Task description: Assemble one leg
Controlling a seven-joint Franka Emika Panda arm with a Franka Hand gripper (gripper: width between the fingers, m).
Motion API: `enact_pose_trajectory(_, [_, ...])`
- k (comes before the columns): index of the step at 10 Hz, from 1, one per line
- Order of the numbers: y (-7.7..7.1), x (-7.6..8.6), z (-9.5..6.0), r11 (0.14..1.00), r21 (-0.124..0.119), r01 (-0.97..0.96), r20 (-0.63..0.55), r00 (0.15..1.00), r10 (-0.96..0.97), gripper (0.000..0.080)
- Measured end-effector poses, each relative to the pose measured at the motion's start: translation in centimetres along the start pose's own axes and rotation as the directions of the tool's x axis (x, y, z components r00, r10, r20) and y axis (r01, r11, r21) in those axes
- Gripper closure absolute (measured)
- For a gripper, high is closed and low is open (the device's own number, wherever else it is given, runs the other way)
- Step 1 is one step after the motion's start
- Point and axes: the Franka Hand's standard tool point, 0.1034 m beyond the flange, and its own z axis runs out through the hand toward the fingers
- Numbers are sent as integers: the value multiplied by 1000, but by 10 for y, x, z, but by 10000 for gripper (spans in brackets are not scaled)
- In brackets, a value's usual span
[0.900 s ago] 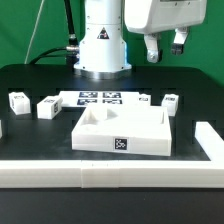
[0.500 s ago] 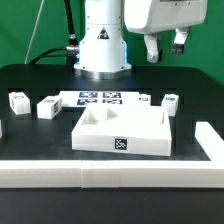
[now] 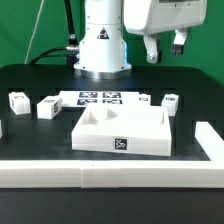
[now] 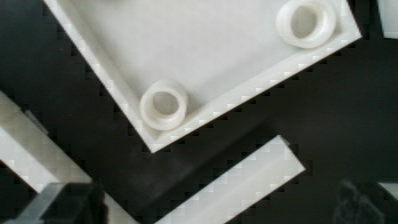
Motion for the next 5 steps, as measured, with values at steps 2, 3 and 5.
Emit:
enact_pose_trajectory(2, [0,0,0,1000,0,0,0,1000,0,150])
enact_pose_trajectory(3, [0,0,0,1000,0,0,0,1000,0,150])
enact_pose_trajectory(5, [2,-5,4,997,-8,73,-12,997,-73,150])
